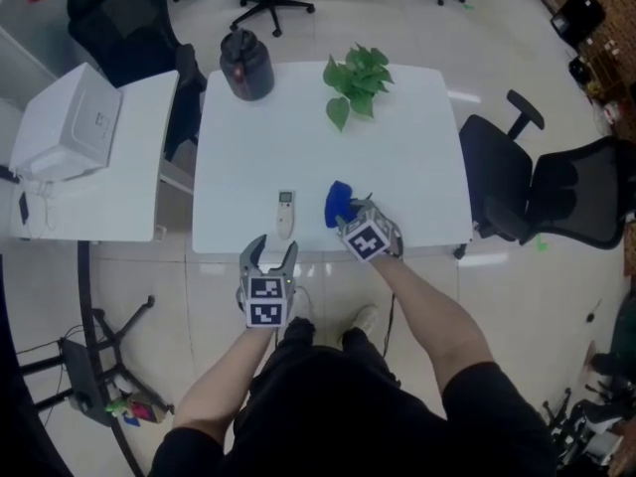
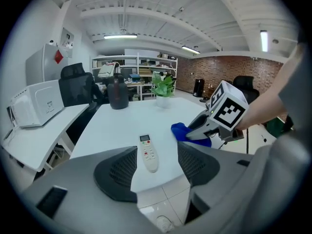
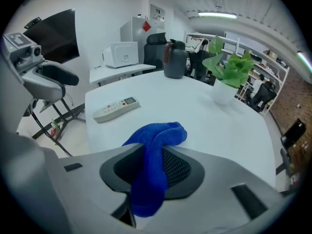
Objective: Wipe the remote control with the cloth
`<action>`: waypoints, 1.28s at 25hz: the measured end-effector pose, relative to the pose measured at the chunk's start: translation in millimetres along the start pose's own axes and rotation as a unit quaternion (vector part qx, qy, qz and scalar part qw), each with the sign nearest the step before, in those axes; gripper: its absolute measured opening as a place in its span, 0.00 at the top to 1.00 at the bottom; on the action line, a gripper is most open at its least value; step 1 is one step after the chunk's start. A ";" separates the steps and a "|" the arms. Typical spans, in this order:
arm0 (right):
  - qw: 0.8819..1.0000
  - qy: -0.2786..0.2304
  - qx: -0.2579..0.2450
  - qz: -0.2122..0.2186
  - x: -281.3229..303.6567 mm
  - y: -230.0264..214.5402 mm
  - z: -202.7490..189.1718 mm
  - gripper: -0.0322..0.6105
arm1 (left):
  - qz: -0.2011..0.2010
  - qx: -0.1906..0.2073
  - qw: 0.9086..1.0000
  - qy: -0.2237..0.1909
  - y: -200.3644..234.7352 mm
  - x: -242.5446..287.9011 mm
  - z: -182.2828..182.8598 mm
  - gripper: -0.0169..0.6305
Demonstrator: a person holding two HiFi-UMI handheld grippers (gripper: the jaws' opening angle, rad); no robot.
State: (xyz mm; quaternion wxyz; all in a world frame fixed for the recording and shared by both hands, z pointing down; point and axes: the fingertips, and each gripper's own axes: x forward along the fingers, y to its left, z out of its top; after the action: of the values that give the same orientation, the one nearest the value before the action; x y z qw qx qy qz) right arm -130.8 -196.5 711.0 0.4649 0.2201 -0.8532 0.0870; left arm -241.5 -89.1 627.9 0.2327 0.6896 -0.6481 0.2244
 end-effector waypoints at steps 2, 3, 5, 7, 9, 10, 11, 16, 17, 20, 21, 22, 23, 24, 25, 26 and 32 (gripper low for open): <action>1.000 0.008 -0.002 -0.005 4.4 -1.7 -1.4 0.73 | -0.001 -0.001 1.000 0.001 1.7 -0.4 -2.5 0.57; 1.000 0.008 -0.001 -0.006 4.7 -2.4 -1.7 0.70 | -0.003 -0.002 1.000 0.001 2.3 -0.5 -3.1 0.57; 1.000 0.007 0.002 -0.007 1.4 -3.5 -2.3 0.64 | -0.007 -0.003 1.000 -0.003 2.7 -1.5 -1.6 0.57; 1.000 0.000 0.008 -0.012 -9.9 -5.2 -2.4 0.58 | -0.018 -0.004 1.000 -0.013 2.3 -4.4 3.4 0.57; 0.999 -0.026 0.014 -0.031 -34.3 -8.2 2.3 0.55 | -0.035 -0.001 0.999 -0.027 0.6 -11.3 11.6 0.57; 0.998 -0.046 0.018 -0.040 -50.5 -7.3 6.8 0.55 | -0.045 0.003 0.998 -0.036 -0.7 -16.4 17.2 0.57; 0.996 -0.067 0.023 -0.046 -68.1 -3.6 11.7 0.55 | -0.055 0.007 0.997 -0.047 -2.5 -22.5 24.0 0.57; 0.984 -0.166 0.050 -0.029 -158.7 39.5 35.8 0.56 | -0.114 0.045 0.987 -0.108 -27.0 -70.5 65.9 0.57; 0.980 -0.186 0.058 -0.025 -177.0 46.9 39.1 0.59 | -0.123 0.053 0.984 -0.118 -35.5 -82.0 72.7 0.57; 0.969 -0.240 0.066 -0.007 -224.5 67.0 42.1 0.71 | -0.140 0.069 0.977 -0.148 -63.9 -115.6 88.3 0.59; 0.965 -0.254 0.065 0.002 -237.6 73.9 42.7 0.75 | -0.142 0.073 0.974 -0.157 -73.0 -125.6 92.3 0.62; 0.962 -0.265 0.064 0.011 -249.9 80.6 43.1 0.77 | -0.143 0.075 0.973 -0.166 -81.6 -134.8 95.4 0.64; 0.959 -0.275 0.062 0.019 -261.4 86.8 43.1 0.79 | -0.141 0.073 0.972 -0.173 -89.3 -143.5 97.6 0.67; 0.956 -0.285 0.060 0.026 -272.1 92.5 42.6 0.81 | -0.138 0.071 0.972 -0.178 -96.0 -151.5 98.9 0.73; 0.954 -0.293 0.058 0.031 -281.9 97.7 41.8 0.83 | -0.133 0.069 0.972 -0.181 -101.3 -158.6 99.3 0.79; 0.952 -0.298 0.055 0.035 -290.4 103.1 40.4 0.85 | -0.127 0.067 0.973 -0.182 -105.7 -164.6 99.1 0.83; 0.949 -0.307 0.049 0.050 -316.0 137.3 29.4 0.93 | -0.106 0.081 0.974 -0.184 -122.5 -189.0 92.1 0.97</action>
State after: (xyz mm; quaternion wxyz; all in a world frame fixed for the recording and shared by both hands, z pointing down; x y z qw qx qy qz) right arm -66.8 8.2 439.8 0.1639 0.2157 -0.9593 0.0800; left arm -129.7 10.1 435.8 0.0757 0.8004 -0.5825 0.1191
